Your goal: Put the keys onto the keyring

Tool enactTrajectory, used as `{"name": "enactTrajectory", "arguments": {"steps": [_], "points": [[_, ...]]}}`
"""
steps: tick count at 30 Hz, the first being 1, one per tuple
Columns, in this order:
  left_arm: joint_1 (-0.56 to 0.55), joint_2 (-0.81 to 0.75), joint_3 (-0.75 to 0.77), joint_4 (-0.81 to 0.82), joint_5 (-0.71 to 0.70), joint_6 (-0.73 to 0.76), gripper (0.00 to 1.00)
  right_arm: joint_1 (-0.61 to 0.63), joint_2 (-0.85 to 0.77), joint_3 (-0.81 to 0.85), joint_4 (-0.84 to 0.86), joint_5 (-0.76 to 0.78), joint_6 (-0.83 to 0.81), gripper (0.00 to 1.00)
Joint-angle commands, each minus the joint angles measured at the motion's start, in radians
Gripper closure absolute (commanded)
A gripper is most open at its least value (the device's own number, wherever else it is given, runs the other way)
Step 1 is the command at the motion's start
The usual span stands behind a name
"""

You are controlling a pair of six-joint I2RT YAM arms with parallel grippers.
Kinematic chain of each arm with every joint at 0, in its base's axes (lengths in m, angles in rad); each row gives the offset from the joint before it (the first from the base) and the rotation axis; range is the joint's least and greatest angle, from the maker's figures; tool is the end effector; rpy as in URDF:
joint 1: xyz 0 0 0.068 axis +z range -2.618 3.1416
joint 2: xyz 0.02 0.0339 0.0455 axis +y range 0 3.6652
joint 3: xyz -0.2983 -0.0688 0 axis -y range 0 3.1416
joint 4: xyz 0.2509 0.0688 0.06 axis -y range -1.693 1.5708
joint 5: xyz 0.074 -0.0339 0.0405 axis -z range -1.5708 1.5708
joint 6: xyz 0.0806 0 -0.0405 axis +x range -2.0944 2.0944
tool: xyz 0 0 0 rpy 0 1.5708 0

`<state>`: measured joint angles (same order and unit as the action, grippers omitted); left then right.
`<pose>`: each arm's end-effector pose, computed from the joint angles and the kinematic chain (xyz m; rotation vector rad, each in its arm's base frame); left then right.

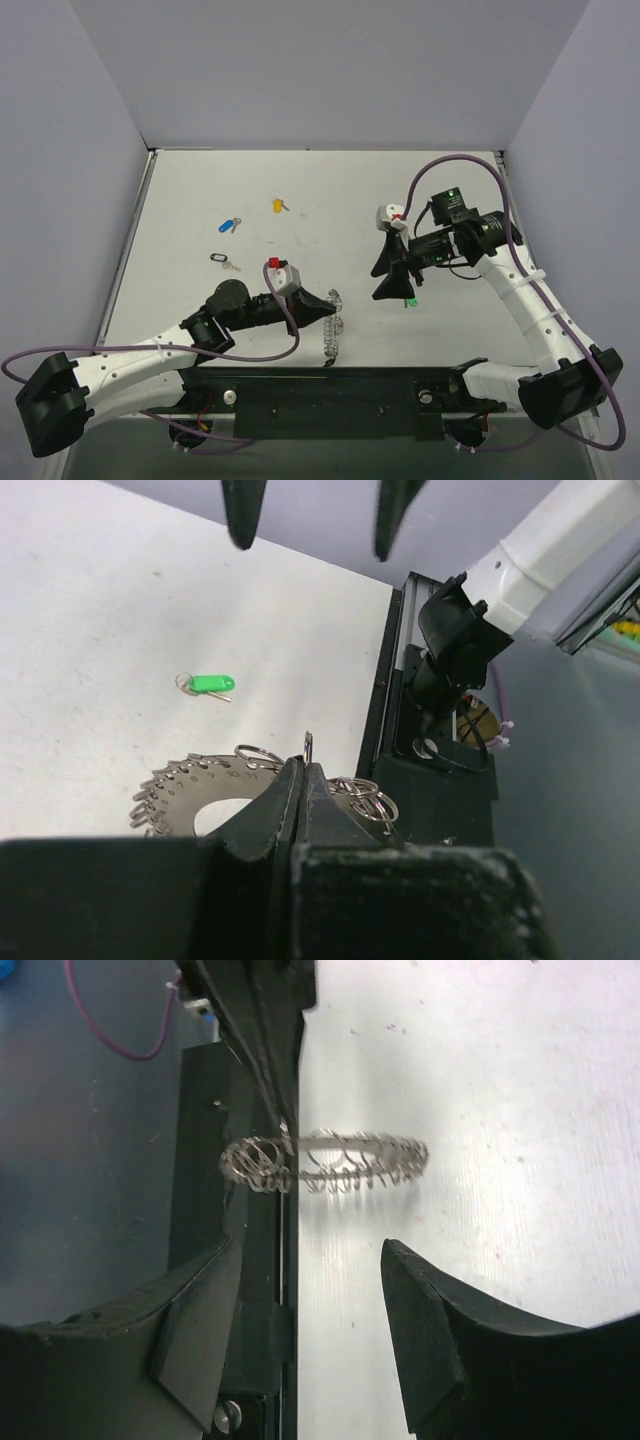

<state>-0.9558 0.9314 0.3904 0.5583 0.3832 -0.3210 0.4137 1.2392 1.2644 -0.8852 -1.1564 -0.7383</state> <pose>0.1120 -0.2107 0.2777 0.8378 1.4898 -1.2779 0.1916 0.1647 0.3812 -1.5061 1.4233 1.1763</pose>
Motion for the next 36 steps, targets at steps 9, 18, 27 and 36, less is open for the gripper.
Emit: {"name": "enactTrajectory", "arguments": {"steps": [9, 18, 27, 36], "points": [[-0.001, -0.071, 0.142, -0.074, 0.174, 0.35, 1.0, -0.196, -0.015, -0.154, -0.034, 0.04, -0.09, 0.46], [-0.001, -0.046, 0.177, -0.048, 0.289, 0.441, 1.0, -0.297, 0.077, -0.134, -0.116, 0.037, -0.17, 0.47], [0.026, -0.029, 0.136, 0.119, 0.356, 0.379, 1.0, -0.331, 0.147, -0.115, -0.172, 0.07, -0.237, 0.47], [0.159, 0.012, 0.123, 0.21, 0.333, 0.077, 1.0, -0.342, 0.149, -0.132, -0.156, 0.118, -0.253, 0.49]]}}
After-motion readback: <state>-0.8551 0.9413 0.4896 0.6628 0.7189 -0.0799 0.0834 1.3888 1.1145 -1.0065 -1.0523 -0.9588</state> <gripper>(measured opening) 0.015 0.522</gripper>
